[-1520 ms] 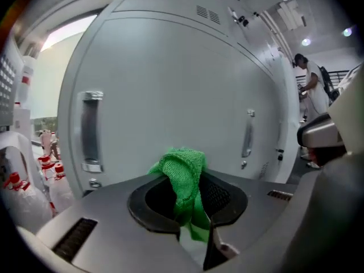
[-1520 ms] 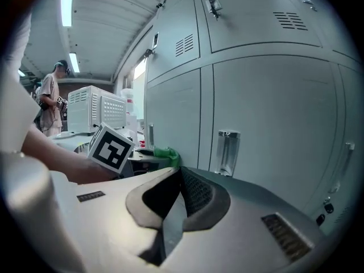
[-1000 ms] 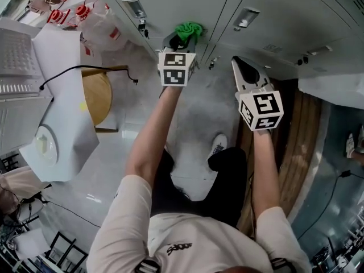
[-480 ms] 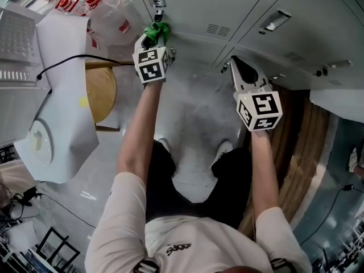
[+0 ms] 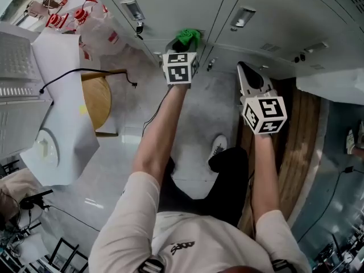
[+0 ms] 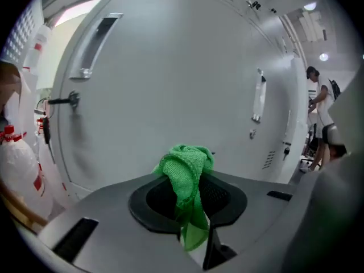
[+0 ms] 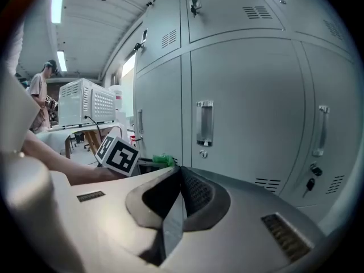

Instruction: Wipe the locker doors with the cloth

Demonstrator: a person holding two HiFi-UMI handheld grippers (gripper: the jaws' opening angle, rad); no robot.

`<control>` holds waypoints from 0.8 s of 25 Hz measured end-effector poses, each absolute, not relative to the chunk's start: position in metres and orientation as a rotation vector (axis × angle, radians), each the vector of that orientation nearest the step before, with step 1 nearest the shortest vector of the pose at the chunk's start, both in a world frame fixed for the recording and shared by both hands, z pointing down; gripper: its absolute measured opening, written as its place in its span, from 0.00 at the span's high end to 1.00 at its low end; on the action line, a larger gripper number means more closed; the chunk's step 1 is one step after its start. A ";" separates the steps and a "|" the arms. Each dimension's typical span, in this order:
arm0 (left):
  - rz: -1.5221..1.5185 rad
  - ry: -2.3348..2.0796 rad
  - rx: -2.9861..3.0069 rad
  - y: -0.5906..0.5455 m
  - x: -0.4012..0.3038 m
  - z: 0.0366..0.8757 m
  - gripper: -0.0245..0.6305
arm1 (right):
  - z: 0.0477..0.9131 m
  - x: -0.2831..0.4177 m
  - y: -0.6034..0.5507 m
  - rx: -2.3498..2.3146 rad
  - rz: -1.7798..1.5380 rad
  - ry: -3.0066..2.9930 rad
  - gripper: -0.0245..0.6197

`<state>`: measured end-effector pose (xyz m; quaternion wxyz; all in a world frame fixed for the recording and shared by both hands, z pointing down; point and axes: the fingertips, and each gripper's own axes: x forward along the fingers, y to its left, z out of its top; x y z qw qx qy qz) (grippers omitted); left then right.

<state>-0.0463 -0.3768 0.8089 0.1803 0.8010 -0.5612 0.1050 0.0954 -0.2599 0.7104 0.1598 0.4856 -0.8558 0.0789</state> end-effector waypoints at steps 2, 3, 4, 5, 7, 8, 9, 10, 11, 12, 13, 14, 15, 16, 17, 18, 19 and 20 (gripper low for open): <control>0.258 -1.537 2.260 -0.374 -0.024 0.783 0.83 | 0.688 0.108 -0.249 1.399 0.226 -2.421 0.95; 0.237 -1.524 2.259 -0.374 -0.019 0.768 0.83 | 0.675 0.113 -0.245 1.399 0.222 -2.411 0.95; 0.220 -1.515 2.262 -0.374 -0.016 0.751 0.83 | 0.661 0.118 -0.241 1.397 0.219 -2.402 0.95; 0.211 -1.509 2.267 -0.373 -0.014 0.733 0.83 | 0.646 0.124 -0.238 1.398 0.219 -2.395 0.95; 0.211 -1.497 2.290 -0.372 -0.010 0.696 0.83 | 0.616 0.134 -0.232 1.408 0.226 -2.383 0.95; 0.215 -1.492 2.307 -0.371 -0.008 0.676 0.83 | 0.600 0.136 -0.230 1.415 0.232 -2.381 0.95; 0.216 -1.488 2.323 -0.370 -0.005 0.655 0.83 | 0.582 0.138 -0.229 1.422 0.237 -2.383 0.95; 0.214 -1.486 2.338 -0.370 -0.003 0.634 0.83 | 0.564 0.138 -0.229 1.431 0.240 -2.390 0.95; 0.213 -1.488 2.352 -0.370 -0.002 0.612 0.83 | 0.543 0.137 -0.229 1.439 0.242 -2.403 0.95; 0.216 -1.494 2.367 -0.370 -0.001 0.591 0.83 | 0.521 0.135 -0.229 1.447 0.243 -2.422 0.95; 0.221 -1.501 2.385 -0.369 -0.001 0.570 0.83 | 0.499 0.133 -0.230 1.455 0.239 -2.444 0.95; 0.223 -1.510 2.406 -0.369 -0.002 0.549 0.83 | 0.476 0.130 -0.231 1.462 0.231 -2.464 0.95; 0.217 -1.522 2.428 -0.368 -0.004 0.527 0.83 | 0.453 0.128 -0.231 1.469 0.217 -2.482 0.95; 0.203 -1.537 2.450 -0.366 -0.008 0.505 0.83 | 0.431 0.127 -0.232 1.474 0.198 -2.496 0.95; 0.183 -1.550 2.471 -0.363 -0.013 0.482 0.83 | 0.409 0.126 -0.231 1.479 0.176 -2.506 0.95; 0.165 -1.554 2.493 -0.358 -0.017 0.460 0.83 | 0.389 0.126 -0.230 1.484 0.153 -2.514 0.95; 0.153 -1.547 2.519 -0.351 -0.019 0.439 0.83 | 0.368 0.127 -0.229 1.488 0.131 -2.520 0.95; 0.150 -1.530 2.548 -0.342 -0.020 0.420 0.83 | 0.349 0.127 -0.227 1.495 0.110 -2.526 0.95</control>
